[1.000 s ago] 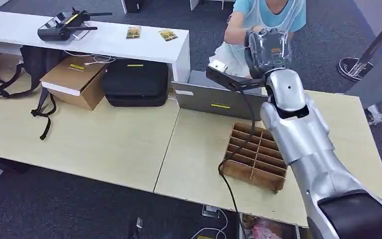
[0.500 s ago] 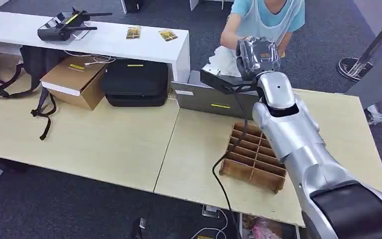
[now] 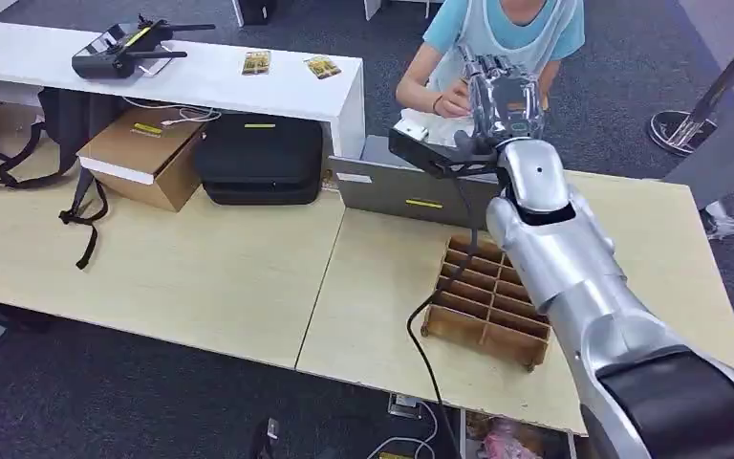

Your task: Pass the card to the sensor for recognition and then transmit it.

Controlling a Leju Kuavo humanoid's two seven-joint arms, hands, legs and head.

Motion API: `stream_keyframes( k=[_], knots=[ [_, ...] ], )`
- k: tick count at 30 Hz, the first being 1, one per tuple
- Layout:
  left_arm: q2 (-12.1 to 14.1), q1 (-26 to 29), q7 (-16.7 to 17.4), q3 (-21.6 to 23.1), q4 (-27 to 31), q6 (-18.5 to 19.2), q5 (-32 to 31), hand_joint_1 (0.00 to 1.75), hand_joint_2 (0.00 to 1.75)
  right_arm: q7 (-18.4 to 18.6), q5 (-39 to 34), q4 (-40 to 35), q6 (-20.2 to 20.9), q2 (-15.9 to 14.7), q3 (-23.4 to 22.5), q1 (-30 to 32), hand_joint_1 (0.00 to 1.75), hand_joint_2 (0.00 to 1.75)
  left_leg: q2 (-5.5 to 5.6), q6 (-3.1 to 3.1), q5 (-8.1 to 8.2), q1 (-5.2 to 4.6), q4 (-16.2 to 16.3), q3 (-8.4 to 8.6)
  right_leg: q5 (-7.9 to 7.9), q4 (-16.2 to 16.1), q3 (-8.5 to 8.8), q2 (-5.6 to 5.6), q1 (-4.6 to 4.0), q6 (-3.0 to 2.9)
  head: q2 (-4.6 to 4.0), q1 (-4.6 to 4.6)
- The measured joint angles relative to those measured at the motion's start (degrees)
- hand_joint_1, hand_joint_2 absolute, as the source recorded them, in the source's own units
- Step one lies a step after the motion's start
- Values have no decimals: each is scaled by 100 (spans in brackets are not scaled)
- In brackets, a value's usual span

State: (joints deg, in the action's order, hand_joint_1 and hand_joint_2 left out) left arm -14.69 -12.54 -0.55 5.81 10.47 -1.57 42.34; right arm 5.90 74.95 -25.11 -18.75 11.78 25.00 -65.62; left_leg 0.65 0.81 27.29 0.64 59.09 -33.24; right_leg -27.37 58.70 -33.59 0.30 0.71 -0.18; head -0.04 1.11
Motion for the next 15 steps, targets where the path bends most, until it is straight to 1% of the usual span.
stream_keyframes(
  k=[4,7,11,13,14,15],
  knots=[
    [26,0,0,0,0,0,46,0,175,-24,-81,-94,-162,-78,-24,-2,0,175,0,0,0,0,0,-1,0,0,-3,0,0,0,0,0],
    [52,4,0,0,0,0,83,0,175,-164,-212,-299,-402,-238,-111,47,0,175,3,0,0,0,1,-3,0,-1,-2,3,0,0,0,0],
    [83,9,0,0,0,0,98,0,175,-252,-302,-501,-468,-400,-190,135,0,175,-3,0,0,-1,1,-2,1,-1,-4,-6,1,1,0,0],
    [92,13,0,0,0,0,138,0,175,-519,-630,-718,-580,-477,-278,286,0,175,-1,0,0,0,1,-1,1,-3,-4,-3,0,0,0,0],
    [96,19,0,0,0,0,175,0,175,-770,-987,-934,-550,-531,-338,433,0,175,2,0,0,0,1,-2,0,-4,-3,2,0,0,0,0],
    [103,26,0,0,0,0,225,0,175,-1077,-1490,-1212,-371,-597,-411,632,0,175,5,0,1,1,1,-1,0,-6,-1,6,-1,0,0,2]
  ],
)
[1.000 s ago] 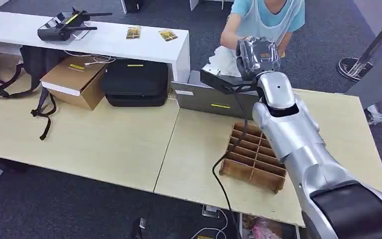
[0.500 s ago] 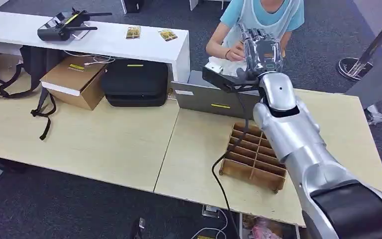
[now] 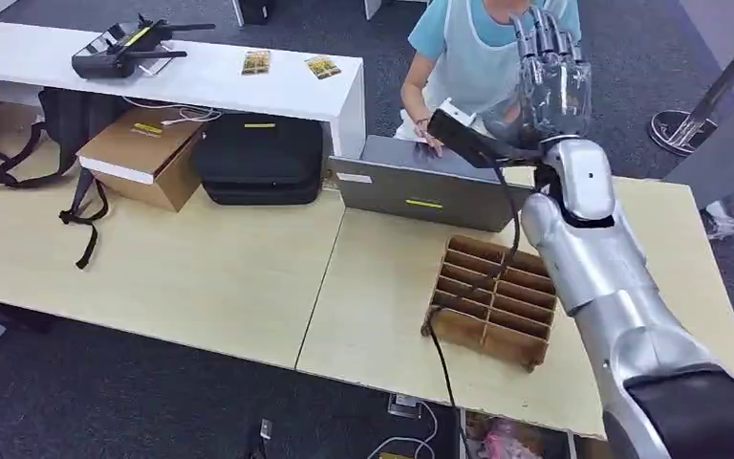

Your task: Pass the card to the sensor for recognition and then transmit it.

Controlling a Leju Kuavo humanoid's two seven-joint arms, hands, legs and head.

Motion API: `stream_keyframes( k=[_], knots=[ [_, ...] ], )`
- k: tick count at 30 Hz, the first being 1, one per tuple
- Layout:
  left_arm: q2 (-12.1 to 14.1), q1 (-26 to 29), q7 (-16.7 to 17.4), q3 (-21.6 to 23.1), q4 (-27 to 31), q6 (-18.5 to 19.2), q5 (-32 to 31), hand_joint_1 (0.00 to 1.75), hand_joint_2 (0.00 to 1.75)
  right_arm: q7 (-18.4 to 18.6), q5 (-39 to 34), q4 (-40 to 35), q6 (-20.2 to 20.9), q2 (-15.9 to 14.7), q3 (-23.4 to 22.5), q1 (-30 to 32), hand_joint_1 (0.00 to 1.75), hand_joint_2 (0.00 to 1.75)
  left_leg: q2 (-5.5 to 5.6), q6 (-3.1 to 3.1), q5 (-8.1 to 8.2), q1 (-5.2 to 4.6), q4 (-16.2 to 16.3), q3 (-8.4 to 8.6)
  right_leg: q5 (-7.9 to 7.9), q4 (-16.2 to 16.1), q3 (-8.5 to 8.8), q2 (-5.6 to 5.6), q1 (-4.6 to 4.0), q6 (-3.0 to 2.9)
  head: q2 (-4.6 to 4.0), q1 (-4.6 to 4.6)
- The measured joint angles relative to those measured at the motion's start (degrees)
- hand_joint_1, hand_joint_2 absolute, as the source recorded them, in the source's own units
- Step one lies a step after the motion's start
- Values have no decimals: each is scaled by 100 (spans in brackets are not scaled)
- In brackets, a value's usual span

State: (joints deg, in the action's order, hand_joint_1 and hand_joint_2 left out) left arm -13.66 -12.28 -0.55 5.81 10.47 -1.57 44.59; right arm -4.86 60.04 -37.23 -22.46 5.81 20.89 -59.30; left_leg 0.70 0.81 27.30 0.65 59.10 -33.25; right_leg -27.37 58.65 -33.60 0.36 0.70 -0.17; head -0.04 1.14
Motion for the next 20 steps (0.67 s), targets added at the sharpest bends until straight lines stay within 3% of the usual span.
stream_keyframes(
  k=[2,5,8,11,14,17,20],
  knots=[
    [35,35,0,0,0,0,98,0,175,-507,-1277,-750,711,-201,-168,583,0,175,6,-1,2,1,0,-1,-2,-2,2,5,-1,1,0,-2],
    [109,117,0,0,0,0,203,0,175,-714,-3043,-1880,1741,-621,-404,1503,0,175,14,-4,4,0,0,-11,-4,-6,-4,14,0,2,0,-2],
    [184,191,0,0,0,0,279,0,175,-708,-5213,-2994,2933,-1109,-886,2459,0,175,26,-9,8,-2,1,-21,-7,-9,-4,26,2,8,0,-5],
    [245,249,0,0,0,0,343,0,175,-519,-6740,-3591,3567,-1491,-1321,3047,0,175,22,-11,11,-4,1,-25,-7,-9,-8,22,4,8,0,-4],
    [289,290,0,0,0,0,391,0,175,-473,-7247,-3918,3726,-1768,-1580,3315,0,175,7,-14,13,-5,2,-14,-6,-13,-15,8,5,9,0,2],
    [330,337,0,-65,0,8,491,0,175,-503,-7678,-4496,3730,-2183,-1855,4035,0,175,39,-21,17,-3,1,-22,-16,-14,1,44,3,18,0,-4],
    [367,344,0,-103,0,15,507,0,175,-604,-7759,-4948,3489,-2376,-2094,4619,0,175,30,-21,18,-2,0,-23,-16,-10,-1,37,2,17,0,-2]
  ],
)
